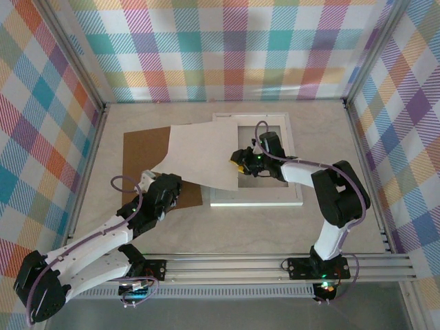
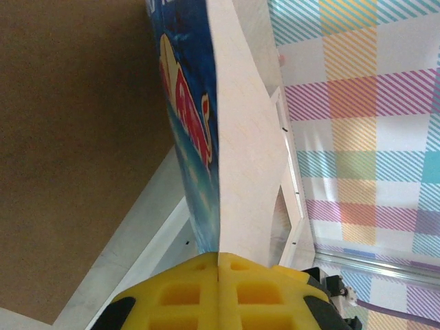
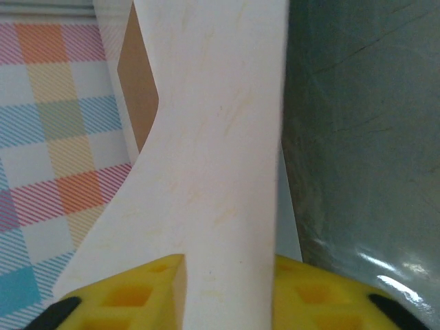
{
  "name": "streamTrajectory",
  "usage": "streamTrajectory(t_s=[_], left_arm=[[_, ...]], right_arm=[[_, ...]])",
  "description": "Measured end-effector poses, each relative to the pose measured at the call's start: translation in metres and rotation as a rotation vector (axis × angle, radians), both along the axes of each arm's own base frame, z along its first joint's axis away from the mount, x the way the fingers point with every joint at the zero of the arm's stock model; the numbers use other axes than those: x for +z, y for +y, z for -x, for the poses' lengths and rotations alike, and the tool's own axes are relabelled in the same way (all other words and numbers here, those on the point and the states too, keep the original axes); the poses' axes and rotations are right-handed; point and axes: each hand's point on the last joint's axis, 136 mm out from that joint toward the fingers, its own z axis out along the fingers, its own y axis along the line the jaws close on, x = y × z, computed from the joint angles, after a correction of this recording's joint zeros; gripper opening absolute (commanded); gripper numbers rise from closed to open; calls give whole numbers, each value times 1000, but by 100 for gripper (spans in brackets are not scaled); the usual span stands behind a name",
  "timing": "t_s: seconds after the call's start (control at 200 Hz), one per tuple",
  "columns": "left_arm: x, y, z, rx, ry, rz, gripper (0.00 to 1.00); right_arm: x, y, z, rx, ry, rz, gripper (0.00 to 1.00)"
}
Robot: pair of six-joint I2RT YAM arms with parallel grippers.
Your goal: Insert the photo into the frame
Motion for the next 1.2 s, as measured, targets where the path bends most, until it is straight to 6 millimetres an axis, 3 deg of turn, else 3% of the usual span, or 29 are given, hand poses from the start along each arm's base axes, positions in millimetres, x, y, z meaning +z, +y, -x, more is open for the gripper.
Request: streamTrajectory(t_s=[0.1,0.15,0.25,0.285,0.325,0.64,0.78,1.02,1.205], left_arm=[[-5,-1,1,-14,18,-19,21],[-7,-1,2,-16,24,-17,38],[-7,-2,2,-26,26,-22,82],[-8,-1,2,-26,29,-23,94],[-8,0,1,-24,33,-23,100],[-17,46,-10,65,81,-78,100],[-22,60,-16,78,95,-115,100],[-57,71,-28,41,205,-176,100],[-74,65,-42,-26,262,-178,100]], right_arm=[[7,0,-7,2,-26,-1,8],[13,1,-11,2,-38,-5,3],[22,2,-21,14,-78,-3,0],[24,1,-23,19,-90,0,0],[26,0,-25,23,-97,7,0],[38,-37,-45,89,-179,139,0],[33,-52,-45,118,-190,184,0],[24,-75,-46,136,-210,231,0],[19,-103,-41,118,-212,267,0]])
